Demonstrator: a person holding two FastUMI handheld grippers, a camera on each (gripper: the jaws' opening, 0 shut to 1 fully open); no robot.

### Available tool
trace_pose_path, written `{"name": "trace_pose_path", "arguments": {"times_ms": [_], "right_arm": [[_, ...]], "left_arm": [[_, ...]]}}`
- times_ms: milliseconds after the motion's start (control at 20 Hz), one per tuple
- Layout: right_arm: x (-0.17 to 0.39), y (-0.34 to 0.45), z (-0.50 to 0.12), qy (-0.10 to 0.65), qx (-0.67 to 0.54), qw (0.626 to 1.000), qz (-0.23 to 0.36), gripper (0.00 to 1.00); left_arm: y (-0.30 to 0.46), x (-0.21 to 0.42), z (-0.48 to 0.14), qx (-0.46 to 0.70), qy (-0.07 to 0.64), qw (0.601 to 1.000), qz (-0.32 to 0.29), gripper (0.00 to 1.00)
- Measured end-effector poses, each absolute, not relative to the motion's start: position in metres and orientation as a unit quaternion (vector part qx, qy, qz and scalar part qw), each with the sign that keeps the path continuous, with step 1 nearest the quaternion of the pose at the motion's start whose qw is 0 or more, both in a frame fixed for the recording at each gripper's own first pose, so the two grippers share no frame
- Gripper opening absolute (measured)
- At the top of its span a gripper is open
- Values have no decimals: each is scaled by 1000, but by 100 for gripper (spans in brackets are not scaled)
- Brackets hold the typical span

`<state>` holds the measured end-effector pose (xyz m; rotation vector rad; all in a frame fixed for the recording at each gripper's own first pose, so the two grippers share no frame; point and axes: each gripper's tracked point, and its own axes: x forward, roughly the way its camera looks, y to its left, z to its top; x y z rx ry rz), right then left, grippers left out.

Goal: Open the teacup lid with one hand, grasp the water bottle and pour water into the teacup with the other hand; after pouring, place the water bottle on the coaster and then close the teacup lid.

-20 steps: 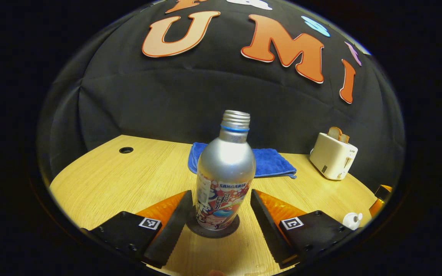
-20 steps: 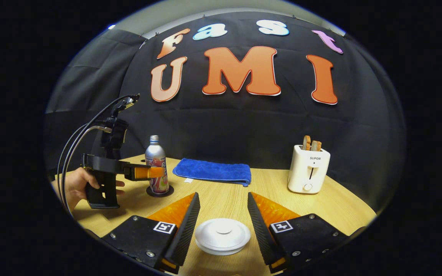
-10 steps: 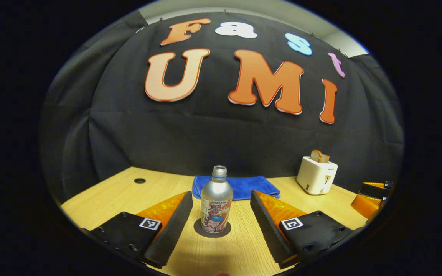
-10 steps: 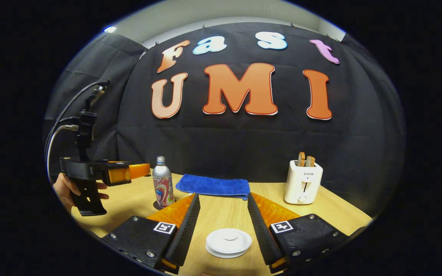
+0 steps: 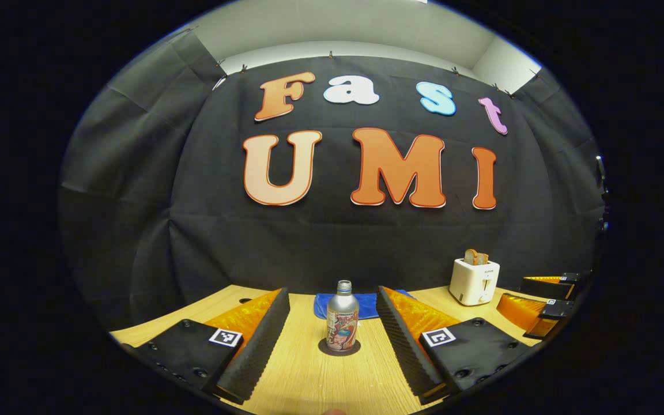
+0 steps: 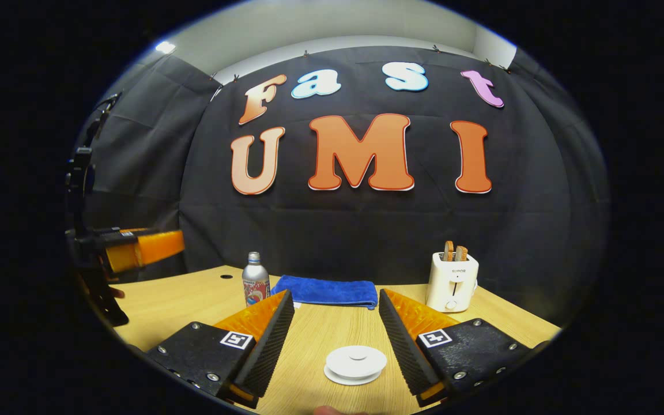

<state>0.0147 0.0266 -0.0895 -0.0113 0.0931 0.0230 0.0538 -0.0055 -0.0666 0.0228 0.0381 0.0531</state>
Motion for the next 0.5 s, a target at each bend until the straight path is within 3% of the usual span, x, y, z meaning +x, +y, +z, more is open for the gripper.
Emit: {"name": "trace_pose_path", "arguments": {"times_ms": [200, 250, 300, 500], "right_arm": [[-1, 39, -80, 36, -8, 999, 24, 89], [-4, 42, -76, 33, -9, 999, 27, 84], [-8, 43, -71, 30, -13, 999, 27, 89], [-19, 45, -52, 29, -20, 999, 21, 89]], "left_arm": [[7, 26, -56, 17, -5, 999, 46, 98], [10, 20, -57, 18, -3, 999, 51, 97], [13, 14, -56, 21, -1, 998, 57, 97], [25, -10, -44, 17, 0, 997, 72, 98]]}}
